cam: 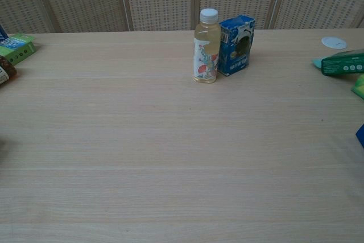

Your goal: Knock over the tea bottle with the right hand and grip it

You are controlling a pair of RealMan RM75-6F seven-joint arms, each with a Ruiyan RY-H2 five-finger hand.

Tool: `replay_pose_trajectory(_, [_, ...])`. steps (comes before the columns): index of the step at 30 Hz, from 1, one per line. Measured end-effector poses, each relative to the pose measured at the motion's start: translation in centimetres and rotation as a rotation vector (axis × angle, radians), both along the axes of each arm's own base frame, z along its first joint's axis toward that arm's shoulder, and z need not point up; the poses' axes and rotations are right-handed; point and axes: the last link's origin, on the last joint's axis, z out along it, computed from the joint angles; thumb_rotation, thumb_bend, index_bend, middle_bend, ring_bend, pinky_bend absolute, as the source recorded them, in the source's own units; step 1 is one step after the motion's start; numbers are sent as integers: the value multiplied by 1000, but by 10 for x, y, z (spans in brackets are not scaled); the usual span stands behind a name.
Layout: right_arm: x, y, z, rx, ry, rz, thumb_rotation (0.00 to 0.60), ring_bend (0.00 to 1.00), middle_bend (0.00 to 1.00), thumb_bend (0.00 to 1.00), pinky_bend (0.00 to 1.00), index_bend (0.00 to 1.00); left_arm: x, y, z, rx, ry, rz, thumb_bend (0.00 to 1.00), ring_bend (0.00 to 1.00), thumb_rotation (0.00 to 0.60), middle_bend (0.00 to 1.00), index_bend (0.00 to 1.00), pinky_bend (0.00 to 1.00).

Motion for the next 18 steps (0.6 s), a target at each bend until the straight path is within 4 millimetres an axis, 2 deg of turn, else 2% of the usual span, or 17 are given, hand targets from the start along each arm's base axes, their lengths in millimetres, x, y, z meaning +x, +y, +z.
replay_pose_trajectory(11, [2, -4, -6, 41, 0, 0, 600, 0, 0, 0, 0, 0, -2, 0, -2, -7, 4, 11, 0, 0, 600, 0, 0, 0])
replay_pose_trajectory(14, [7, -14, -11, 81, 8, 7, 600, 0, 0, 0, 0, 0, -2, 4, -5, -13, 4, 12, 0, 0, 600, 0, 0, 0])
replay_pose_trajectory(18, [26, -36, -22, 163, 0, 25, 600, 0, 0, 0, 0, 0, -2, 7, -7, -16, 6, 16, 0, 0, 600, 0, 0, 0])
